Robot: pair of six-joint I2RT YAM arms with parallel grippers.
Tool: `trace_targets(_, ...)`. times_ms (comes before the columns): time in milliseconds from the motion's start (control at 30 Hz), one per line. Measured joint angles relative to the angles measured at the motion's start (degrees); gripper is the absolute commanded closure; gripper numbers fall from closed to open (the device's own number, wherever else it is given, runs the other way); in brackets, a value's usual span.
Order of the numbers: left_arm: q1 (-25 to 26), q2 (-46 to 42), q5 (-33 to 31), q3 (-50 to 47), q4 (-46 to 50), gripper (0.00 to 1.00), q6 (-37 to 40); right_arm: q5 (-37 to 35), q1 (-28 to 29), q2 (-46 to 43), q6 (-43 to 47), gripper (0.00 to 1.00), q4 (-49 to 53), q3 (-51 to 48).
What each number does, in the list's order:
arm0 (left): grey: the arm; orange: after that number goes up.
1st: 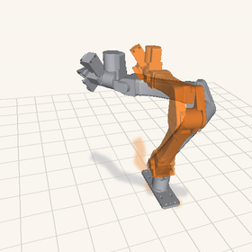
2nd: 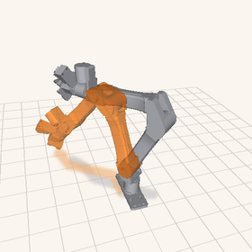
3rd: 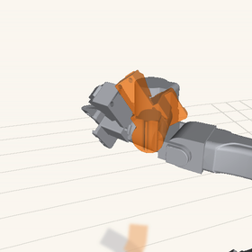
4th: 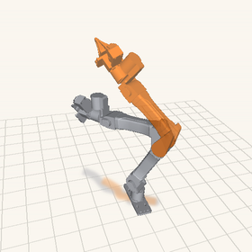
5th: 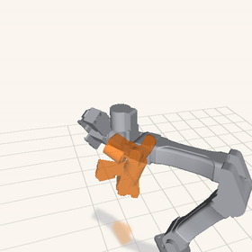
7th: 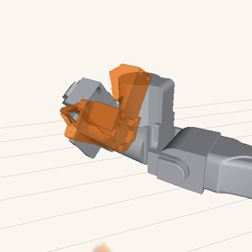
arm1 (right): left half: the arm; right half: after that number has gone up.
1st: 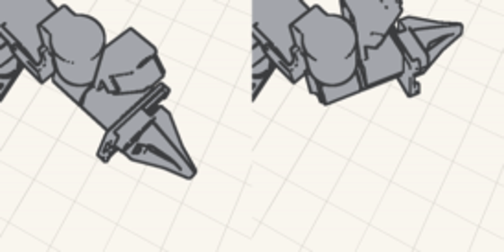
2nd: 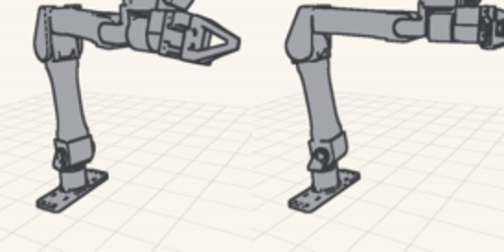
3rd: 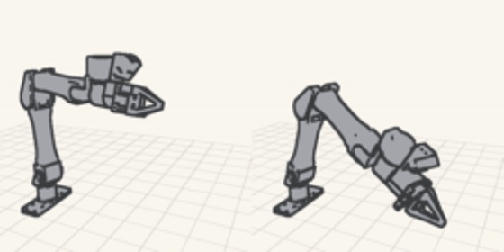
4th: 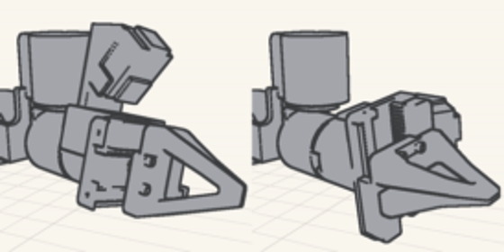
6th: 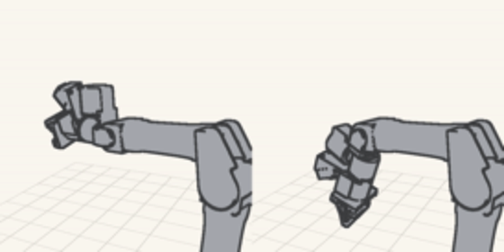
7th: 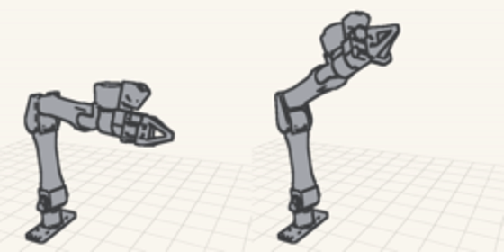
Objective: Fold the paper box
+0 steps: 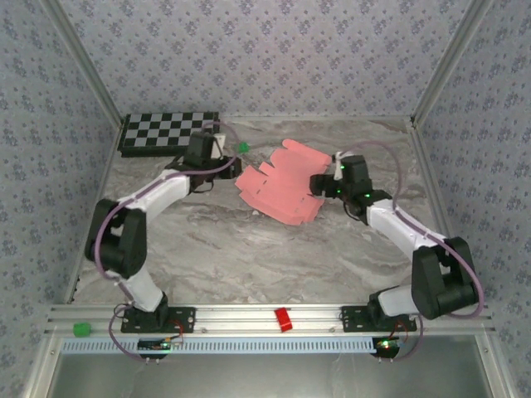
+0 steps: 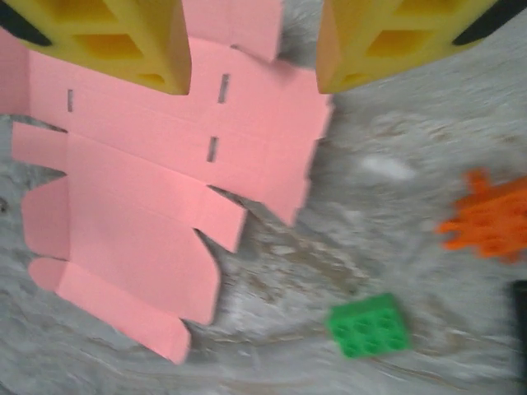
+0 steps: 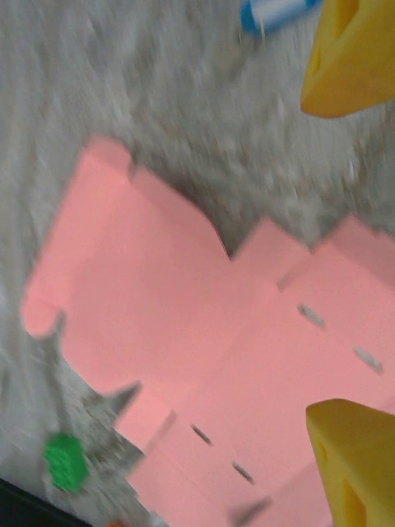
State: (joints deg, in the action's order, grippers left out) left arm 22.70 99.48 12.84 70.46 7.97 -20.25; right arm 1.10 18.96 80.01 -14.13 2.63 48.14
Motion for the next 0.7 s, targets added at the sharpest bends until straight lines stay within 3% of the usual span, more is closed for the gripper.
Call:
trace_targets(67,1.3,4.2,1.6,3.7,0.9,0.83,-0.5,0.9,2.4,2.4,-0.3,0.3,0.7,1.1)
trace_targets(167,2.6,10.4,3.8,9.6,3.4,0.98,-0.5,2.2,4.9,6.5,-2.1,0.53,1.6,2.4)
trace_targets(300,3.2,17.8,5.9,16.0,5.6,1.0,-0.6,4.3,7.0,11.7,-4.2,0.77,1.8,3.6)
trace_targets(433,3.2,22.4,6.9,19.4,7.6,1.0,-0.6,4.5,8.3,15.6,-6.2,0.87,1.6,4.3)
trace_targets(700,3.4,26.1,6.9,20.4,11.1,1.0,-0.6,4.2,8.4,20.2,-9.2,0.91,1.5,4.7)
